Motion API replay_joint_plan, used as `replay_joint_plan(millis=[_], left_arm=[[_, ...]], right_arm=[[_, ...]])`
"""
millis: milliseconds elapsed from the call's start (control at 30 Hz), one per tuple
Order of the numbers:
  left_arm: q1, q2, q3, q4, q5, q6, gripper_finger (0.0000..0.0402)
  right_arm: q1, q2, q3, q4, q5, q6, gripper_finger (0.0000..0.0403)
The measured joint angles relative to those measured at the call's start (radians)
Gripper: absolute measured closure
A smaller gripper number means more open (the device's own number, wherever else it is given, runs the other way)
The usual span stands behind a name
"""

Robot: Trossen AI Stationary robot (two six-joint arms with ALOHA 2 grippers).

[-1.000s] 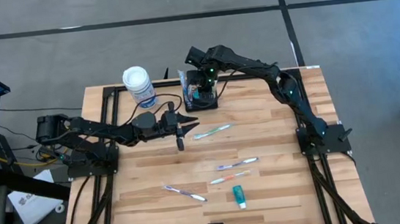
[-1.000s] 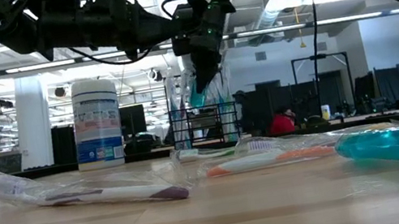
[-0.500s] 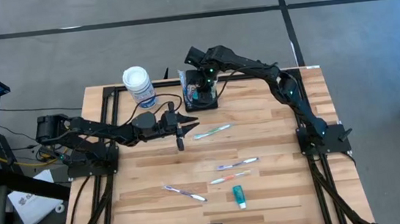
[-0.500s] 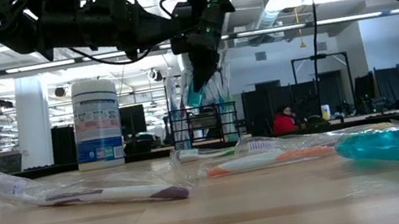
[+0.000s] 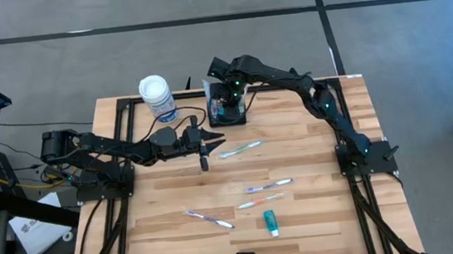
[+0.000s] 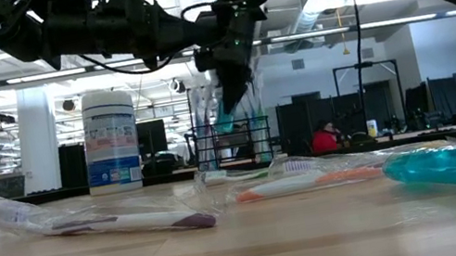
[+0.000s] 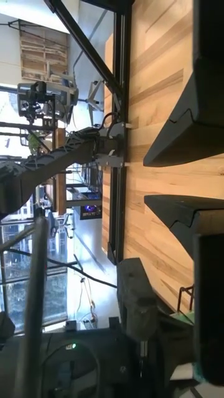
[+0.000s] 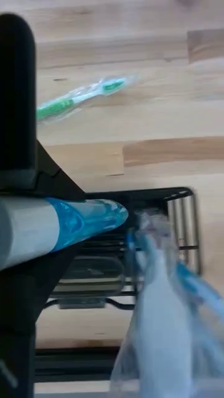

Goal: Pick & Place toothbrushing station
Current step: Put the top blue mouthwash into the black wire organizer

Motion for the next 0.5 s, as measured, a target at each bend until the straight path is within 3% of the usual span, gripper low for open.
replay_joint_plan(millis=[500], left_arm=[[0.0, 0.0, 0.0, -0.004, 0.0, 0.0, 0.0325]], right_arm=[[0.001, 0.061, 0.005, 0.01, 0.012, -0.016, 0.0332]])
